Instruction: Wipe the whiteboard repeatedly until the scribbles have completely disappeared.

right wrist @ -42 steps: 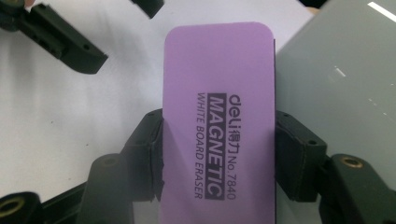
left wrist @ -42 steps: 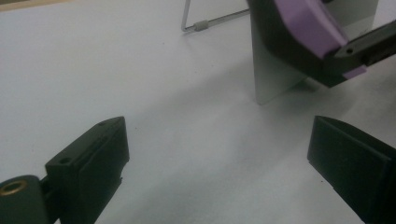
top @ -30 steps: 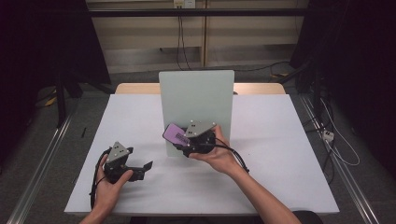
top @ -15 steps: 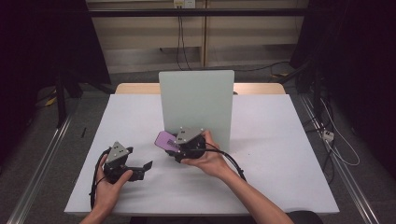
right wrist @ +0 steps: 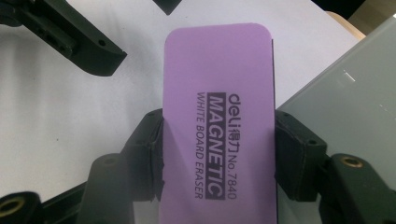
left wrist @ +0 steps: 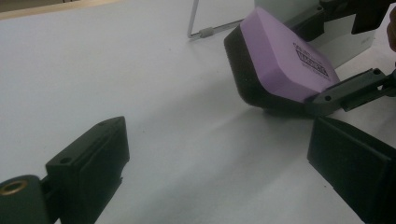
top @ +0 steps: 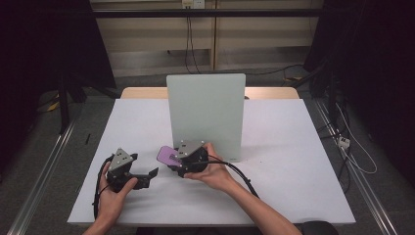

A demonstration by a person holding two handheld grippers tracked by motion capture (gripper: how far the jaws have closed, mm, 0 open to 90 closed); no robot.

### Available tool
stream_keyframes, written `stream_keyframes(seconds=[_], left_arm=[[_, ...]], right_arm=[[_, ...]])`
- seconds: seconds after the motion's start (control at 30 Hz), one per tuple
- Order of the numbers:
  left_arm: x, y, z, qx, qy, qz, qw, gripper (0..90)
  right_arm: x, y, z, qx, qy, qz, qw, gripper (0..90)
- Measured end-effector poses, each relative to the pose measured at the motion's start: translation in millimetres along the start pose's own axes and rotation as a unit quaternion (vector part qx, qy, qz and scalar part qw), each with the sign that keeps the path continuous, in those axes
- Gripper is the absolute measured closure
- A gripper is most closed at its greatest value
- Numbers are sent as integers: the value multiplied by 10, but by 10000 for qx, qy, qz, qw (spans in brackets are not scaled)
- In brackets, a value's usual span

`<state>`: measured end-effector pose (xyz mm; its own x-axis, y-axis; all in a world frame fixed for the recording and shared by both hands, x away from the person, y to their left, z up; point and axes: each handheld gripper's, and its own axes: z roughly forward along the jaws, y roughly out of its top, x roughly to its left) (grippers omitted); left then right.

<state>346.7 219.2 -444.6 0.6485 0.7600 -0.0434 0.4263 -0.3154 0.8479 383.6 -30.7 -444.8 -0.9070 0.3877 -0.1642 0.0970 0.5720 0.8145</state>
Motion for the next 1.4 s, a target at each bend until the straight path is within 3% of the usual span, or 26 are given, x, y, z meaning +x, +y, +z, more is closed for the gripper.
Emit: stream_keyframes(seconds=[0.2, 0.5, 1.13, 1.4], left_arm=[[5, -1, -8, -13, 2, 14, 10000, 55], [1, -7, 10, 13, -13, -8, 10000, 55], [-6, -9, 20, 63, -21, -14, 10000, 55], [-6, -10, 25, 85, -37, 21, 10000, 56]], right_arm=[[-14, -22, -47, 46, -33, -15, 10000, 417], [-80, -114, -249, 53, -228, 54, 9997, 417], [-266, -157, -621, -132, -597, 229, 9979, 416], [-304, -214, -701, -171, -603, 340, 9975, 417]])
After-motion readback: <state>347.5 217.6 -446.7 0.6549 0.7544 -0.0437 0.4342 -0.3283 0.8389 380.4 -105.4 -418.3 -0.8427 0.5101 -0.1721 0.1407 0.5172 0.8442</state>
